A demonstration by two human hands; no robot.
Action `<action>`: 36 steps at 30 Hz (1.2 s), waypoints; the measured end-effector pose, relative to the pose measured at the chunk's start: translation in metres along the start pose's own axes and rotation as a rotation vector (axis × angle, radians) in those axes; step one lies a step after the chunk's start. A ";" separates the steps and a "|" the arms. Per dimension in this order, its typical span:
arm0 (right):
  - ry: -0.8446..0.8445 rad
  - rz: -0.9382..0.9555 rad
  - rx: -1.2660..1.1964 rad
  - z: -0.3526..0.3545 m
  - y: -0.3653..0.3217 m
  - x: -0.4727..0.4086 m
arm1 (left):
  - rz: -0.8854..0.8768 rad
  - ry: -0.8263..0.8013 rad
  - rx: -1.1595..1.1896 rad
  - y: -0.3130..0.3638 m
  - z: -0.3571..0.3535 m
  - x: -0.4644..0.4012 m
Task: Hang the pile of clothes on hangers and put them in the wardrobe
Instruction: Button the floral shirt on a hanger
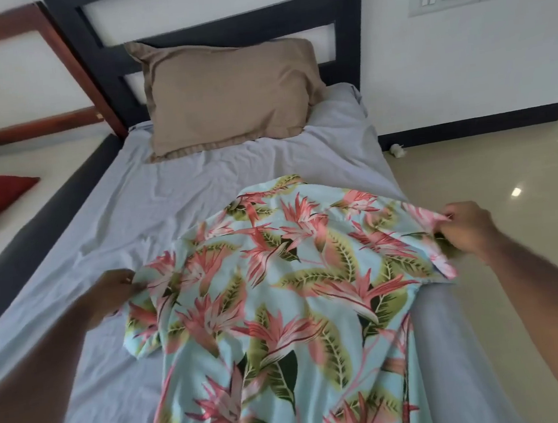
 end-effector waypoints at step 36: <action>-0.039 0.155 -0.054 -0.037 0.007 0.314 | -0.198 0.006 -0.242 -0.125 -0.069 0.311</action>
Point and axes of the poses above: each hand's wrist, its own x-axis away from the middle knuckle, its own z-axis out of the back of the hand, y = z × x, the point moved 4 cm from there along -x, towards the middle knuckle, and after that the axes turned 2 degrees about z, right-handed, at the moved point
